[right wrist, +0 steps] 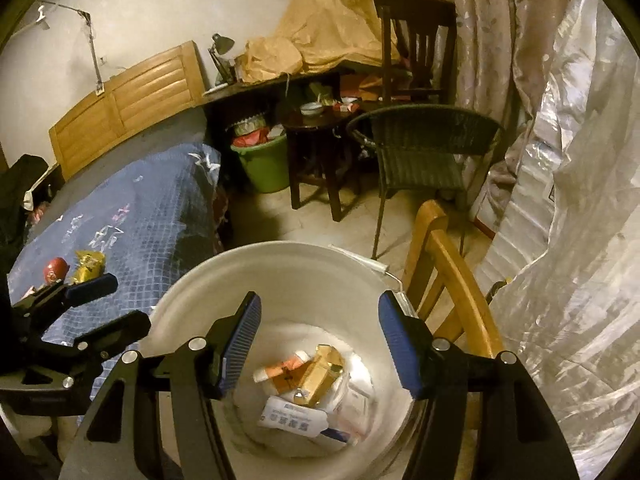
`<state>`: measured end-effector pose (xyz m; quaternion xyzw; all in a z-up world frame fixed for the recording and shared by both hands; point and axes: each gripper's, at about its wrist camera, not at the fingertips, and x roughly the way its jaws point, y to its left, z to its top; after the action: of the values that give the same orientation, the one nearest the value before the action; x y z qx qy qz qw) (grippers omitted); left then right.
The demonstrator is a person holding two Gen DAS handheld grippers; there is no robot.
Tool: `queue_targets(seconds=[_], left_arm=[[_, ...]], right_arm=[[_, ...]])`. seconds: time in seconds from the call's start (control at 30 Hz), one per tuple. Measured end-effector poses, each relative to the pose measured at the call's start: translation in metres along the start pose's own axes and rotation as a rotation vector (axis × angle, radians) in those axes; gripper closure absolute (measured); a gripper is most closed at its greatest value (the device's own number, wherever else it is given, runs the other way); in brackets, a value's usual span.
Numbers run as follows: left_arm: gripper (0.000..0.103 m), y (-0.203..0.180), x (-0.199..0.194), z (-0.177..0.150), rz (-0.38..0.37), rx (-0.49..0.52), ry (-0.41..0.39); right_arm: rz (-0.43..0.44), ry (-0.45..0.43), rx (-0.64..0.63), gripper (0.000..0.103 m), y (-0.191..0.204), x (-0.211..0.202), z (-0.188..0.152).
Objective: Collect trash
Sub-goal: 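Open both tools to drop the cup and medicine box into the bucket, then move both tools back to the bed and lower the left tool onto the bubble wrap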
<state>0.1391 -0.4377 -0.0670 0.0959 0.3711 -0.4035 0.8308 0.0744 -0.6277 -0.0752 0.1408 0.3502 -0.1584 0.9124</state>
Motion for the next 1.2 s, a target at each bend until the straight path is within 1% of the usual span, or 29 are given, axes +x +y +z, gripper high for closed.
queue_targets(seconds=[0.1,0.2,0.23,0.27,0.3,0.33,0.37,0.43,0.53,0.6,0.67,0.73,0.77,0.8,0.9,0.97,1.07,1.13,1.2], left_arm=[[0.019,0.010,-0.017,-0.010,-0.003,0.001,-0.006],[0.019,0.036,-0.044,-0.029,0.007,-0.011,-0.021],[0.019,0.050,-0.056,-0.039,0.021,-0.027,-0.026],[0.019,0.064,-0.066,-0.048,0.039,-0.043,-0.028],[0.019,0.086,-0.079,-0.061,0.072,-0.073,-0.031],[0.019,0.100,-0.088,-0.069,0.089,-0.097,-0.032],[0.019,0.120,-0.098,-0.079,0.110,-0.131,-0.033],[0.019,0.159,-0.123,-0.100,0.158,-0.206,-0.045],[0.019,0.218,-0.160,-0.131,0.217,-0.321,-0.064],[0.019,0.256,-0.177,-0.150,0.261,-0.396,-0.065],[0.019,0.296,-0.188,-0.172,0.302,-0.481,-0.049],[0.019,0.332,-0.198,-0.196,0.312,-0.590,-0.025],[0.019,0.345,-0.204,-0.207,0.316,-0.627,-0.017],[0.019,0.356,-0.214,-0.219,0.328,-0.652,-0.012],[0.019,0.367,-0.240,-0.242,0.339,-0.680,-0.015],[0.019,0.375,-0.260,-0.261,0.353,-0.695,-0.004],[0.019,0.384,-0.289,-0.280,0.333,-0.696,-0.002],[0.019,0.389,-0.306,-0.285,0.316,-0.725,-0.035],[0.019,0.393,-0.313,-0.282,0.324,-0.730,-0.062]], right_arm=[[0.061,-0.044,-0.012,0.040,0.019,-0.019,-0.005],[0.154,-0.074,-0.052,0.039,0.052,-0.033,-0.019],[0.199,-0.078,-0.081,0.039,0.072,-0.035,-0.027],[0.225,-0.076,-0.098,0.039,0.085,-0.036,-0.031],[0.256,-0.070,-0.119,0.039,0.100,-0.035,-0.036],[0.302,-0.053,-0.152,0.039,0.125,-0.032,-0.044],[0.326,-0.041,-0.169,0.039,0.140,-0.029,-0.048],[0.393,-0.004,-0.217,0.039,0.183,-0.019,-0.060],[0.458,0.050,-0.274,0.039,0.240,-0.007,-0.076],[0.489,0.072,-0.310,0.039,0.270,-0.004,-0.085],[0.522,0.096,-0.350,0.039,0.306,0.000,-0.095],[0.548,0.116,-0.385,0.039,0.338,0.003,-0.102],[0.558,0.123,-0.405,0.037,0.354,0.004,-0.105],[0.565,0.127,-0.422,0.035,0.366,0.003,-0.107],[0.598,0.147,-0.482,0.030,0.406,0.003,-0.116],[0.608,0.163,-0.508,0.028,0.419,0.009,-0.116],[0.625,0.192,-0.521,0.027,0.436,0.016,-0.120],[0.638,0.208,-0.523,0.027,0.447,0.022,-0.125],[0.651,0.226,-0.522,0.027,0.458,0.028,-0.129]])
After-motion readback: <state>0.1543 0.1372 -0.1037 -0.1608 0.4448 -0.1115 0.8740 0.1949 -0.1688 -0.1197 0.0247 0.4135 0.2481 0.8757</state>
